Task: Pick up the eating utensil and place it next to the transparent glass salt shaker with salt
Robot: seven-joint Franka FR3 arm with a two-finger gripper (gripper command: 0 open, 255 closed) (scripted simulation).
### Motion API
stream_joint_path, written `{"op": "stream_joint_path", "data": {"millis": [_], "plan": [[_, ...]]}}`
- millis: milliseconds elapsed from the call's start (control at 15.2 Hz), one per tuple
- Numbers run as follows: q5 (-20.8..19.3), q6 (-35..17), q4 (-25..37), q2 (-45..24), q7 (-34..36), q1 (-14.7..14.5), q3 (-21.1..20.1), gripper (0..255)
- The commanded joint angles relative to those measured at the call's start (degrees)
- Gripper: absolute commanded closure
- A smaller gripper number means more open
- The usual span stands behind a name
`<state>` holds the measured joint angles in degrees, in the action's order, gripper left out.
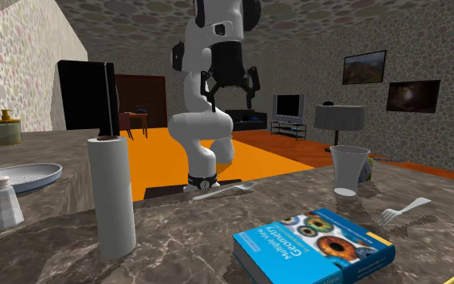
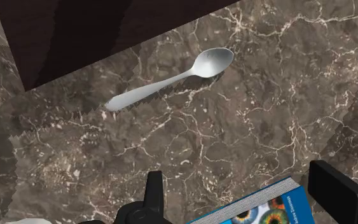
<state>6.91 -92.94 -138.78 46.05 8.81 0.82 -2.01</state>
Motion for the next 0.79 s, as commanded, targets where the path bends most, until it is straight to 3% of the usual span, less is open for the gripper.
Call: {"op": "stream_joint_path", "data": {"millis": [0,726], "plan": [[0.0,0.0,0.0,0.0,0.0,0.0,0.0,0],[-1.55,-10.42,-10.05,-11.19,-4.71,-6.46,-8.16,0]]}}
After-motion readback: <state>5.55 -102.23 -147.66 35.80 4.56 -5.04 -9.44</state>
